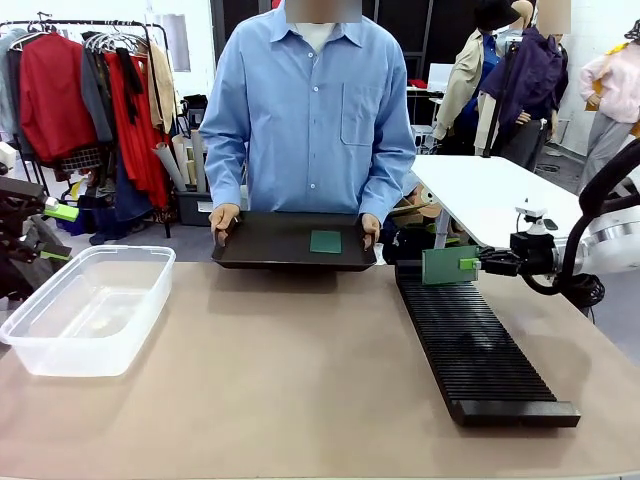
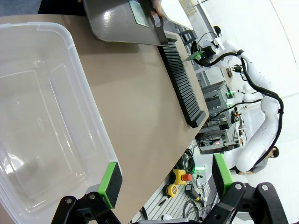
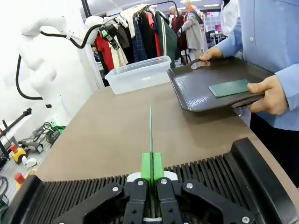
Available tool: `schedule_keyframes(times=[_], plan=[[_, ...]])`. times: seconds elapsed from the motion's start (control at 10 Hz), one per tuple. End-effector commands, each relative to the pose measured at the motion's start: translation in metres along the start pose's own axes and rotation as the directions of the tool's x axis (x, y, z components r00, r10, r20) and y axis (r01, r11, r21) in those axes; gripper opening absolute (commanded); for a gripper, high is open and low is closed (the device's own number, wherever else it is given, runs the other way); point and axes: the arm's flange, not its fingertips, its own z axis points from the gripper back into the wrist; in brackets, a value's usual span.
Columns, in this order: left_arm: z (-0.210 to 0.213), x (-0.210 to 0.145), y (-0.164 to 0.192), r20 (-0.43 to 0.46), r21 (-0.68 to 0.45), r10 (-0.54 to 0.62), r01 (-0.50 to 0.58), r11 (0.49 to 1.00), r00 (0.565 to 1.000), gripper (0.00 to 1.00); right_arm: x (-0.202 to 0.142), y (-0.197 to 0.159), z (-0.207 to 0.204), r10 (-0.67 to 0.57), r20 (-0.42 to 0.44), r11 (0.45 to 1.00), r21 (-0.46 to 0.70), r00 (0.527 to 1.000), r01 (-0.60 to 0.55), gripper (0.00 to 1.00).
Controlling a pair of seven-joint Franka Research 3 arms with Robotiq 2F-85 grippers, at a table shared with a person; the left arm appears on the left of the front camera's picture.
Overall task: Sort PCBs into racks and boxes based on the side picked up.
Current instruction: If the short side of the Blank PCB is picked up, insert it into the PCB Rack ; if the long side is picked up, place it in the Organizing box.
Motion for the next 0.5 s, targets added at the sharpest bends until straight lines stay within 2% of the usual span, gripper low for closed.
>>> schedule_keyframes(times=[0.0, 0.4], plan=[[0.001, 0.001, -0.003, 0.002, 0.004, 0.010, -0.010, 1.000, 1.000, 1.00, -0.010, -0.011, -0.002, 0.042, -0.026, 0.999, -0.002, 0.999, -0.042, 0.00], [0.001, 0.001, -0.003, 0.002, 0.004, 0.010, -0.010, 1.000, 1.000, 1.00, -0.029, -0.021, 0.003, 0.059, -0.007, 0.997, -0.039, 0.998, -0.060, 0.00]])
